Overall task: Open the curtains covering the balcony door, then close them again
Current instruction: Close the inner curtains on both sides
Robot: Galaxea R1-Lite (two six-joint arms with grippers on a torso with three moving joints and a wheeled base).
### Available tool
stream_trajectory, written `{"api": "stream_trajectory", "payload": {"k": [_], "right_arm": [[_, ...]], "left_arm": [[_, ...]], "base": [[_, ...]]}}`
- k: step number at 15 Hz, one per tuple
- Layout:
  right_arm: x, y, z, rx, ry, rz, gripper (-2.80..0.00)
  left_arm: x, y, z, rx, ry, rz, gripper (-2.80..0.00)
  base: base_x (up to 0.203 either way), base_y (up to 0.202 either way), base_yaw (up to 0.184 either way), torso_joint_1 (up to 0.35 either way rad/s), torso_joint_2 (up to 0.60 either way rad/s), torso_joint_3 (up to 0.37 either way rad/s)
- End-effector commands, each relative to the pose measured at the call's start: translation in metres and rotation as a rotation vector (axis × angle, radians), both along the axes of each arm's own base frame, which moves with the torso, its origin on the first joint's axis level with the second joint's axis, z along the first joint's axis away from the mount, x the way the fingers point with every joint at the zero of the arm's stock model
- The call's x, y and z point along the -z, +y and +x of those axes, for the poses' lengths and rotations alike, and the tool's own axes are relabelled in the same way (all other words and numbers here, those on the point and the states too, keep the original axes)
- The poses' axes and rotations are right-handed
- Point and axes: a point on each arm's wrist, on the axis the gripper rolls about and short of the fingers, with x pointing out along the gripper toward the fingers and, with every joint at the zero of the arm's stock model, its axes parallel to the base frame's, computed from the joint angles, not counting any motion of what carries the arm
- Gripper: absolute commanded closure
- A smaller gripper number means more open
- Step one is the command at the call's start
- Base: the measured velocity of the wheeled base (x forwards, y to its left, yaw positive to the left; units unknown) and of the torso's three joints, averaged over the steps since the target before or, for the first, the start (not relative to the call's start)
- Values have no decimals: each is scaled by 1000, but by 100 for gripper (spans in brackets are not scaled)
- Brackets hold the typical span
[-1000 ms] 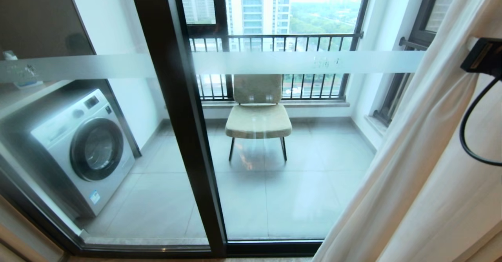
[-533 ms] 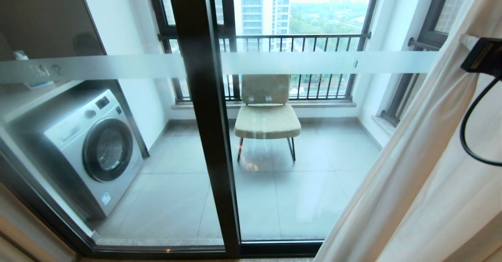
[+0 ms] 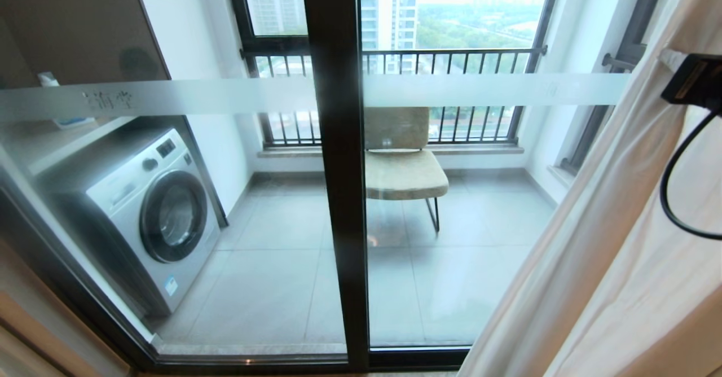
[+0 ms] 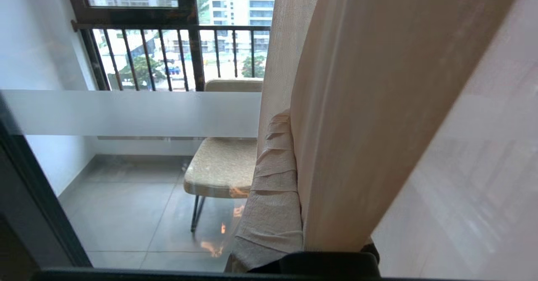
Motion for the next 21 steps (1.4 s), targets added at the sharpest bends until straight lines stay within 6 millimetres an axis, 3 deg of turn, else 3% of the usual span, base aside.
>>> {"api": "stream_trajectory", "payload": {"k": [1, 21], "right_arm": [[1, 1, 1, -6, 0, 0, 0], [3, 5, -1, -17, 6, -1, 0]], "left_arm": [[0, 0, 0, 0, -1, -1, 0], [0, 0, 0, 0, -1, -1, 0]], "base": [[0, 192, -1, -2, 2, -2], [0, 191, 0, 2, 3, 2]]}}
